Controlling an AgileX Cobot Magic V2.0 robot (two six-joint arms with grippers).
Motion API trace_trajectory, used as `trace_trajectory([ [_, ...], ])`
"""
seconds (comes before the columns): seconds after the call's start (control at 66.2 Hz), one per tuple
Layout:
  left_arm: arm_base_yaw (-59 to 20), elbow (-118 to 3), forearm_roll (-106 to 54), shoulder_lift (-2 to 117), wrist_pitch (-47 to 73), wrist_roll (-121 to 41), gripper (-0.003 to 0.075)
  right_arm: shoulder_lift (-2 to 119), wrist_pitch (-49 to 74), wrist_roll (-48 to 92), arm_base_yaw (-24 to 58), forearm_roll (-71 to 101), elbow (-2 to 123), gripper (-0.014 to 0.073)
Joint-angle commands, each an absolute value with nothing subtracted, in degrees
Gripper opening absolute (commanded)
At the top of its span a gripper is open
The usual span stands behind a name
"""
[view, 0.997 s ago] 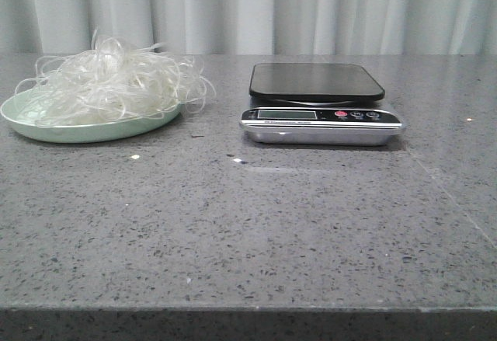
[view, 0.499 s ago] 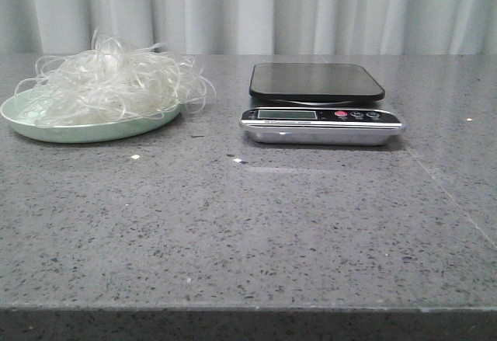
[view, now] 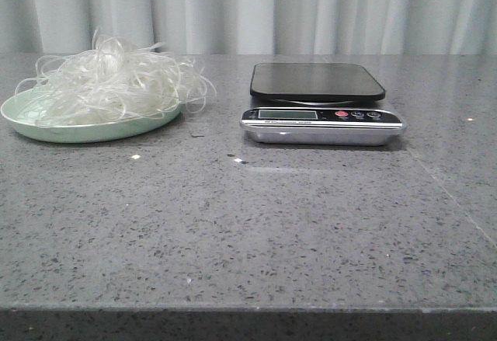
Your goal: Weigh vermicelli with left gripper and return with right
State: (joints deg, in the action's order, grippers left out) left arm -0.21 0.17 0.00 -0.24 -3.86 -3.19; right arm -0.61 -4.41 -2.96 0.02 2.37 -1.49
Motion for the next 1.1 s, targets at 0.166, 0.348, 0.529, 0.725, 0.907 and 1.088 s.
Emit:
trace_trajectory([
  [0.166, -0.4, -10.9, -0.5, 0.2, -10.5, -2.6, 0.0128, -1.5, -9.2, -2.5, -0.1, 2.4, -1.1, 0.0189],
  [0.348, -0.4, -26.1, -0.5, 9.0, 2.6, -2.6, 0.0128, -1.5, -9.2, -2.5, -0.1, 2.4, -1.1, 0.0189],
  [0.529, -0.4, -35.3, -1.3, 17.3, 13.6, -2.6, 0.0128, -1.5, -9.1, -2.5, -0.1, 2.4, -1.1, 0.0189],
  [0.725, -0.4, -35.9, -1.5, 23.3, 14.9, -2.6, 0.0128, -1.5, -9.1, -2.5, -0.1, 2.4, -1.1, 0.0189],
  [0.907, -0.4, -35.9, -3.5, 27.8, 16.7, -2.6, 0.0129, -1.5, -9.1, -2.5, -0.1, 2.4, -1.1, 0.0189],
  [1.088, -0.4, -35.9, -3.5, 29.8, 16.7, -2.6, 0.0239, -1.5, -9.1, -2.5, -0.1, 2.4, -1.1, 0.0189],
])
